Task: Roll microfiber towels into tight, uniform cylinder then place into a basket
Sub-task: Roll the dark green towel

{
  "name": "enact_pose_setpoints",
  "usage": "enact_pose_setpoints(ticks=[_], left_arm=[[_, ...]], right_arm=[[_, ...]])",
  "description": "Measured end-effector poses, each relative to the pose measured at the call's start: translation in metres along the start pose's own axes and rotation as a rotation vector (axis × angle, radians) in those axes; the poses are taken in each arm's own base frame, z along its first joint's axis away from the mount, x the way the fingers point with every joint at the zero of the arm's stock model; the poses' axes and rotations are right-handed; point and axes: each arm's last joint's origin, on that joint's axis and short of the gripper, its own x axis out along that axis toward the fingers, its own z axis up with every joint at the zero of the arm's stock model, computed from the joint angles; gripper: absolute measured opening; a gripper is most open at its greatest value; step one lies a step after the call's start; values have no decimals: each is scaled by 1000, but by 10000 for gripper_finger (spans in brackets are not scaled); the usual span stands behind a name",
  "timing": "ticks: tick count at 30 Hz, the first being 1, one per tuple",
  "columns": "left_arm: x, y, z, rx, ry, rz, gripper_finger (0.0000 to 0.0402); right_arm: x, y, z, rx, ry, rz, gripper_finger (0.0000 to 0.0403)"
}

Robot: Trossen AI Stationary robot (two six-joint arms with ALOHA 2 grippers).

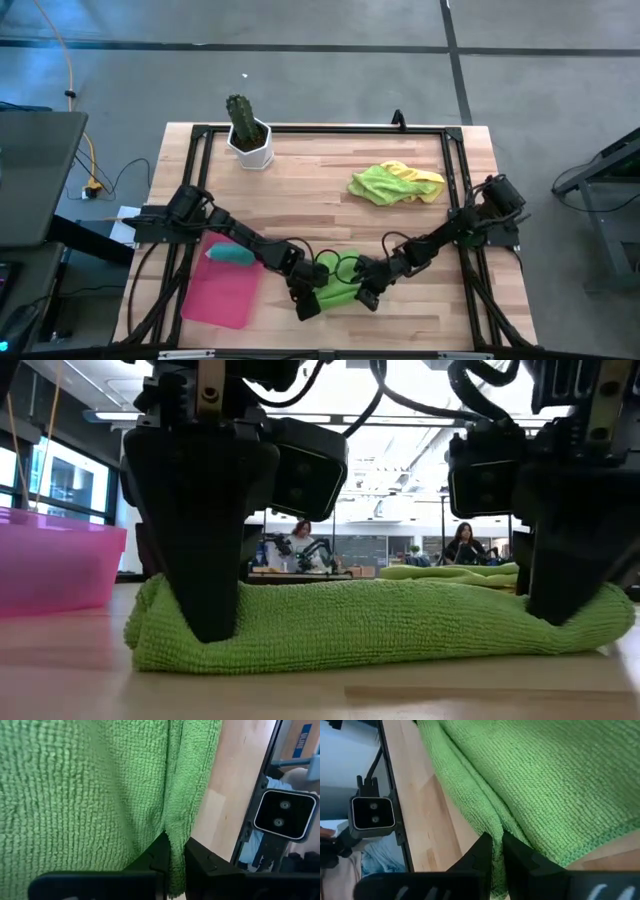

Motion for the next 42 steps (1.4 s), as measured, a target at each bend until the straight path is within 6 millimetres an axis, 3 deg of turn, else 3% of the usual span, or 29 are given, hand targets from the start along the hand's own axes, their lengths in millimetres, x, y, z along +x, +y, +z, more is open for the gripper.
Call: enact_pose_setpoints(ticks=[5,13,20,23,28,31,37,42], left_arm=[[4,2,1,21,-1,-7,22],[5,2,1,23,-6,-7,22],[5,2,1,25,-3,-17,22],[5,1,1,28,-3,-23,22],[6,1,1,30,1,-31,22],[6,1,1,34,-1,-42,22],[6,0,1,39,3,-55,22],[6,0,1,35,3,-57,22]], right_arm=[[0,0,1,-131,-5,7,31],[-3,1,5,-360,22,53,98],[-20,2,18,-491,84,134,113],[-30,9,21,-702,35,151,113],[-30,25,-1,-1165,-66,79,113],[-24,28,-18,-1310,-85,-4,113],[-17,30,-39,-1343,-164,-199,113],[-13,30,-48,-1277,-123,-146,112]])
